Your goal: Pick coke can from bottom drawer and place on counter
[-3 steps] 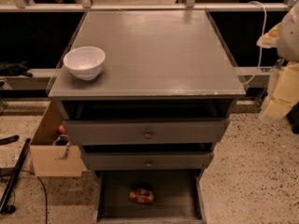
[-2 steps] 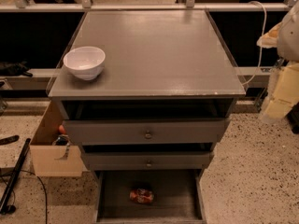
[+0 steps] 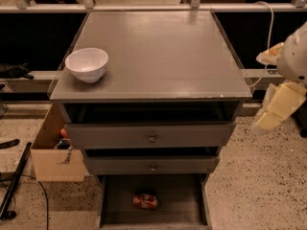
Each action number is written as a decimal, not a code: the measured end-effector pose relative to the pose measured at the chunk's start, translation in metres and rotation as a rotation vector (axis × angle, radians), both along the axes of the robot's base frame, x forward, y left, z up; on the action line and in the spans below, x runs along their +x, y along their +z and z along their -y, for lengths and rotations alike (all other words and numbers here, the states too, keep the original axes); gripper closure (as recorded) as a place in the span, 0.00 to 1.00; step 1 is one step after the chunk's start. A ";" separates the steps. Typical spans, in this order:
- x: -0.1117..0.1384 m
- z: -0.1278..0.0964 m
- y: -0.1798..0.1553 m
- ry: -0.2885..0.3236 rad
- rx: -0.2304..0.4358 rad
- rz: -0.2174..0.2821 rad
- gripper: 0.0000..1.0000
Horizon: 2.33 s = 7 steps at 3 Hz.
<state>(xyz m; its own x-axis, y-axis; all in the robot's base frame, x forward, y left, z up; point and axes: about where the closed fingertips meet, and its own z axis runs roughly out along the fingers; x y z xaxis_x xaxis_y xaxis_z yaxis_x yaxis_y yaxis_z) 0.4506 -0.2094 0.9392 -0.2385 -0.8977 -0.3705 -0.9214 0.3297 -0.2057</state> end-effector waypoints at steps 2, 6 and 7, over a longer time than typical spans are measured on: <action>0.003 -0.005 -0.072 -0.022 0.364 0.020 0.00; -0.011 -0.033 -0.148 -0.153 0.552 0.007 0.00; -0.015 -0.043 -0.202 -0.236 0.622 0.000 0.00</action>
Offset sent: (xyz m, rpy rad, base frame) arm -0.0018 -0.0033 -0.1094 0.6179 -0.0196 -0.0327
